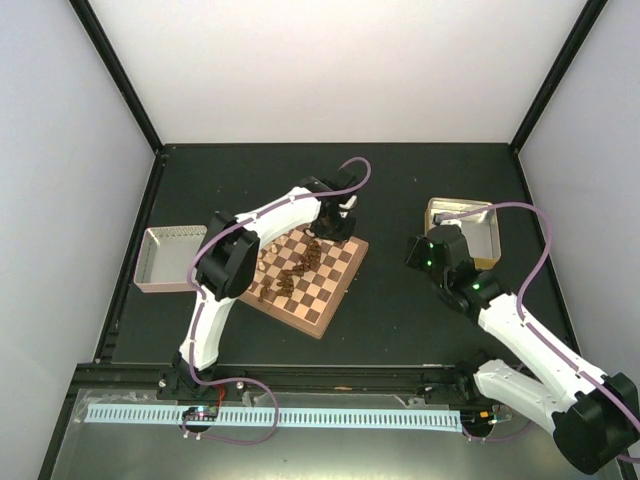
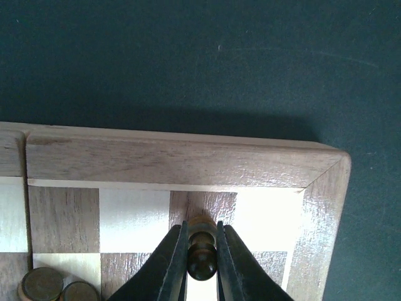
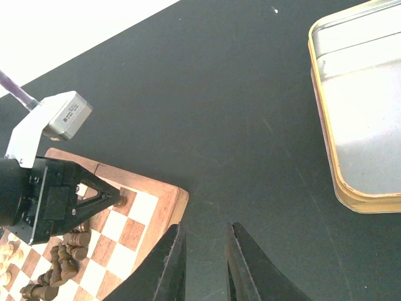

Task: Set up the chess pieces on the board
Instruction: Place the chess piece on the chessboard, then pick up the chess piece from the chessboard, then place the chess piece on the chessboard.

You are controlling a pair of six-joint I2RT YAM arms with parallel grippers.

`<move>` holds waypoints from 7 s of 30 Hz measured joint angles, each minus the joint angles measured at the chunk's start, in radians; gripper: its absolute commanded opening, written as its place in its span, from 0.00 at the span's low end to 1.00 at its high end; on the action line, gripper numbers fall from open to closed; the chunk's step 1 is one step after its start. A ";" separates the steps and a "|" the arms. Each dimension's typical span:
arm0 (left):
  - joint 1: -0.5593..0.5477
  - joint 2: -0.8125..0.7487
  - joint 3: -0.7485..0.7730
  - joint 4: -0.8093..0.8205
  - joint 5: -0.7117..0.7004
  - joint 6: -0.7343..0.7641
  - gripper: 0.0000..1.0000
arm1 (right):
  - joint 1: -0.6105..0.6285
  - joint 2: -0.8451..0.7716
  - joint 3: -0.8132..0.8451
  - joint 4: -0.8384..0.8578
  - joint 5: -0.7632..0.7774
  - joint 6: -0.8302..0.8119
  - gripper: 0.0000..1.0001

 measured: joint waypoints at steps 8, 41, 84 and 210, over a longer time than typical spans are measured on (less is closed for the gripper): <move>0.002 0.000 0.019 -0.006 0.006 0.000 0.17 | 0.000 -0.018 0.000 -0.013 0.014 0.000 0.21; 0.080 -0.791 -0.696 0.314 0.011 -0.116 0.50 | 0.050 0.425 0.290 -0.025 -0.371 -0.196 0.36; 0.152 -1.776 -1.217 0.492 -0.531 -0.404 0.66 | 0.542 1.070 0.874 -0.392 -0.366 -0.437 0.30; -0.008 -0.973 -0.941 0.592 0.105 -0.174 0.07 | 0.335 0.144 0.063 0.174 0.263 -0.119 0.60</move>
